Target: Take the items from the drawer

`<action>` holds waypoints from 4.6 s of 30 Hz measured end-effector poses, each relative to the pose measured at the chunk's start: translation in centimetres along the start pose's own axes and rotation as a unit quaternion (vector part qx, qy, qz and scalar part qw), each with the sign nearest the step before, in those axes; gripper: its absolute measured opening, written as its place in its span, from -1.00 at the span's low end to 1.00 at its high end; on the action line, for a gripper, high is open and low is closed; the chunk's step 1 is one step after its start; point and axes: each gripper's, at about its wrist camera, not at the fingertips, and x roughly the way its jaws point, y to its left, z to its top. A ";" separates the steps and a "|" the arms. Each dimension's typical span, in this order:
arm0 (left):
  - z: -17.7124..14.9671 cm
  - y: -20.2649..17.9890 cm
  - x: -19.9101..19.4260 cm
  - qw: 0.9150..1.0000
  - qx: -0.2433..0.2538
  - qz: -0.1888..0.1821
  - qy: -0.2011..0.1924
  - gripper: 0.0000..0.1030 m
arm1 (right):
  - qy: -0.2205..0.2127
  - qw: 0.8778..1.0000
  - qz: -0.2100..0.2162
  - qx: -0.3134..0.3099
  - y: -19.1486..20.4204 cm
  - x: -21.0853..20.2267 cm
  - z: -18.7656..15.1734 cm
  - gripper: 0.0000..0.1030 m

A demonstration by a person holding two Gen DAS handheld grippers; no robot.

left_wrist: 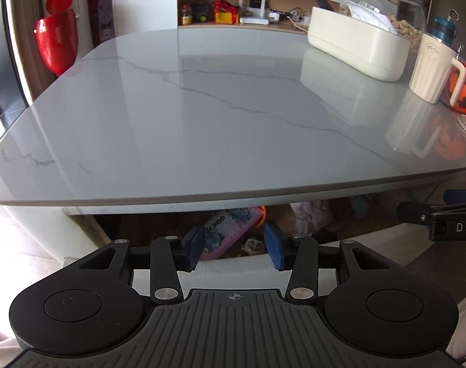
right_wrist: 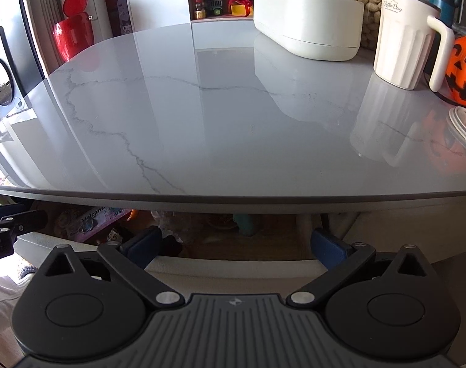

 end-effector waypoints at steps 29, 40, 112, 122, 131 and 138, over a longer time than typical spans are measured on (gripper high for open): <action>-3.7 -3.3 -5.2 0.954 0.261 -0.101 0.108 -0.59 | 0.057 0.998 0.038 0.016 -0.5 -6.4 -9.0 0.99; -2.4 -0.4 6.1 0.911 0.290 -0.147 0.256 -0.57 | 0.088 0.994 0.055 0.020 -0.9 -6.0 -8.6 1.00; 9.0 -0.9 -2.9 0.955 0.093 -0.280 -0.028 -0.49 | -0.037 0.982 0.139 -0.122 1.7 -9.3 9.0 -0.75; 11.7 0.0 5.7 0.978 0.060 -0.199 -0.012 -0.38 | -0.012 0.994 0.100 -0.047 1.6 1.4 13.4 -0.73; 11.5 2.6 1.2 0.977 0.036 -0.150 -0.148 -0.39 | -0.073 0.991 0.095 -0.054 0.8 -0.8 12.7 -0.35; 11.3 3.8 -3.5 0.957 0.071 -0.241 -0.147 -0.42 | -0.142 0.983 0.116 -0.032 -4.0 -8.4 11.7 0.01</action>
